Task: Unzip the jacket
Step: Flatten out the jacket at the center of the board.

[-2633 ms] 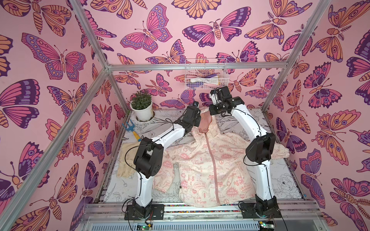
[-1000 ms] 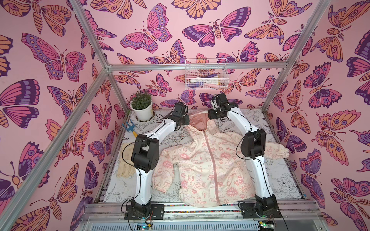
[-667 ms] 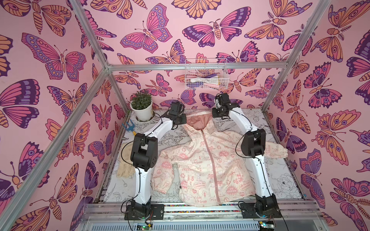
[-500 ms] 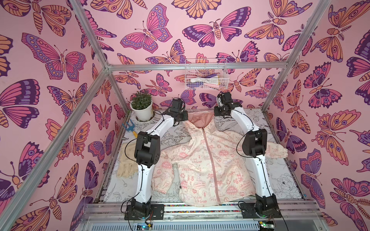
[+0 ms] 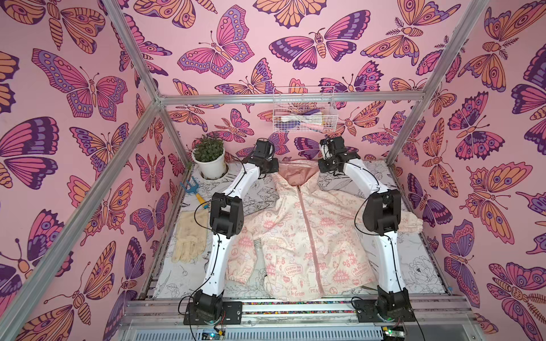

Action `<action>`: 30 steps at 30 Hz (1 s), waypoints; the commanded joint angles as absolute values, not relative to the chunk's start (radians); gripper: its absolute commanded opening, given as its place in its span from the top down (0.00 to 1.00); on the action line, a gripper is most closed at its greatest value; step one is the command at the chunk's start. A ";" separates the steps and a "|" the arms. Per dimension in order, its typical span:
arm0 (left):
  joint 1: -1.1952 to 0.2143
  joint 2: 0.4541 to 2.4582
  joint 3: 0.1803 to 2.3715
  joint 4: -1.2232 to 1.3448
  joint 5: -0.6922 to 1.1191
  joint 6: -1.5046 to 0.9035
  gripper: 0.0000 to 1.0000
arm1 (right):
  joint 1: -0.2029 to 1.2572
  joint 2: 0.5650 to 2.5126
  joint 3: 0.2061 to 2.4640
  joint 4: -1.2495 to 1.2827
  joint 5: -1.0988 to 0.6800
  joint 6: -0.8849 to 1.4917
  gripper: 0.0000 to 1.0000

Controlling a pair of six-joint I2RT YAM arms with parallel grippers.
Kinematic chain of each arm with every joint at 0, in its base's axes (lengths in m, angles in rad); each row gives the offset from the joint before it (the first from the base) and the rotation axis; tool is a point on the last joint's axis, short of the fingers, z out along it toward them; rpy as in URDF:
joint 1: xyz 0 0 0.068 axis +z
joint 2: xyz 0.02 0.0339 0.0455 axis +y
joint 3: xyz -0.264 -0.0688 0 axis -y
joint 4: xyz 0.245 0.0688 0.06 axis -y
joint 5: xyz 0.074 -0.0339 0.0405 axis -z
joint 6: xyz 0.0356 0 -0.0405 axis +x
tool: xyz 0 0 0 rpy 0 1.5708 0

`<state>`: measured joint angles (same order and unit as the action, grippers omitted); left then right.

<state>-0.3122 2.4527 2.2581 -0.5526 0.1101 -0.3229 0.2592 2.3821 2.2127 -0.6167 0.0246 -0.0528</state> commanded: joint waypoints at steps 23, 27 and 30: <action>-0.278 1.690 1.309 -0.250 -0.003 -0.309 0.49 | 0.212 2.078 1.988 -0.855 -0.328 0.169 0.43; -0.276 1.476 1.112 -0.400 -0.167 -0.369 0.00 | 0.213 1.935 1.764 -0.801 -0.378 0.230 0.36; -0.276 1.368 1.055 -0.625 -0.192 -0.485 0.00 | 0.226 1.818 1.547 -0.729 -0.420 0.319 0.34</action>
